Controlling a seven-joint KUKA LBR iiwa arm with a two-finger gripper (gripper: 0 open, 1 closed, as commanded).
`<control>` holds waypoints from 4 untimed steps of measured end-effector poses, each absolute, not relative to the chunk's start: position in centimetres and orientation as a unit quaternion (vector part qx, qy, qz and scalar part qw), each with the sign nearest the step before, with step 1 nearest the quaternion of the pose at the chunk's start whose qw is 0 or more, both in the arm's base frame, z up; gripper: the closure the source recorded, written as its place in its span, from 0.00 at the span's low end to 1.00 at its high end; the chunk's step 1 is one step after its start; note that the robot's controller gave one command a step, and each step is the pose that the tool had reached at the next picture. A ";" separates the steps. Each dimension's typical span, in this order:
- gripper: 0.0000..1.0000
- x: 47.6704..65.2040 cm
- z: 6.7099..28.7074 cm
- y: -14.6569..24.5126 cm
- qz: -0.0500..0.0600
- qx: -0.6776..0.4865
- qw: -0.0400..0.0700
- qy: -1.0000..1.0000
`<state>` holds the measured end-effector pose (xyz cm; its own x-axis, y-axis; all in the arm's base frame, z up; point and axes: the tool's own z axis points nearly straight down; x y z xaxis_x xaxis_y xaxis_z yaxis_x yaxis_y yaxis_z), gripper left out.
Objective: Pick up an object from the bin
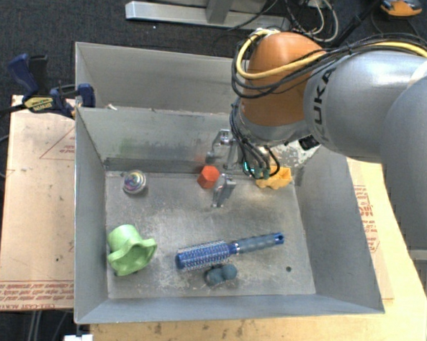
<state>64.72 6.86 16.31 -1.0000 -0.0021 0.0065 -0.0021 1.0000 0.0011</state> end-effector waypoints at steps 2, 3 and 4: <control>0.00 51.2 13.7 -0.2 0.000 -0.165 0.000 -0.986; 0.00 49.4 7.6 0.3 -0.002 -0.167 -0.010 -0.986; 1.00 49.3 7.7 0.3 -0.002 -0.166 -0.008 -0.986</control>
Offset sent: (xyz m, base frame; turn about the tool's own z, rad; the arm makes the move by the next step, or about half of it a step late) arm -0.0740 -0.0537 -0.0892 0.0667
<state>49.26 0.31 7.71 -0.9450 0.3268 -0.0158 0.3267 0.9451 0.0072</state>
